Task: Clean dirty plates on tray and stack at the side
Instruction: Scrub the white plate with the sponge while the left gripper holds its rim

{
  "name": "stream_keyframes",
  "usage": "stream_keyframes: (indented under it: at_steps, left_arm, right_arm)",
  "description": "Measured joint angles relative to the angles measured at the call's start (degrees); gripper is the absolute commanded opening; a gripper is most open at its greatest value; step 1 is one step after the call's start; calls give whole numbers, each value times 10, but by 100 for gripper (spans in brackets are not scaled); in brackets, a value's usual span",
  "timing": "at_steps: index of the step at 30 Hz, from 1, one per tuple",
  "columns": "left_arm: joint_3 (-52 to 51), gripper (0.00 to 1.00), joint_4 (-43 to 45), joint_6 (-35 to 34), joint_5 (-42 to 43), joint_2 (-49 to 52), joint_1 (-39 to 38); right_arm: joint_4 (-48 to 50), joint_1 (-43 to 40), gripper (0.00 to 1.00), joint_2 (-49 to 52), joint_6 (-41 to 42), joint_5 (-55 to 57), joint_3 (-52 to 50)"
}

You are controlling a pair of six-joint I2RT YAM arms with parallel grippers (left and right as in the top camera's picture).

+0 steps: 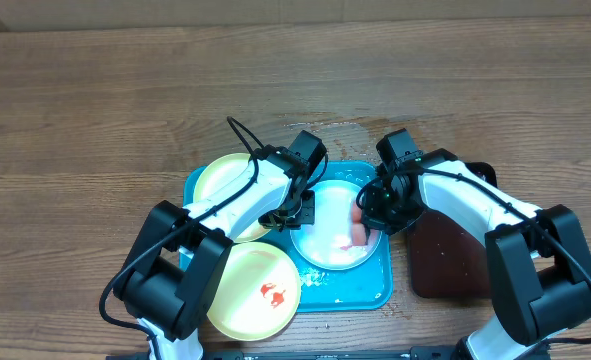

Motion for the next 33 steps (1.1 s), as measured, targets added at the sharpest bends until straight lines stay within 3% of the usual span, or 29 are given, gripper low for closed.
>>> stream_keyframes:
  at_steps: [8,17,24,33]
  left_arm:
    - [0,4,0,0,0,0,0]
    - [0,4,-1,0,-2,0,0]
    - [0,4,-9,3,-14,0,1]
    - [0,4,-9,4,-14,0,1]
  right_arm:
    - [-49,24,4,2,-125,18,13]
    - [-44,157,4,5,-187,-11,13]
    - [-8,176,4,8,-104,-37,11]
    - [132,106,4,12,63,-70,3]
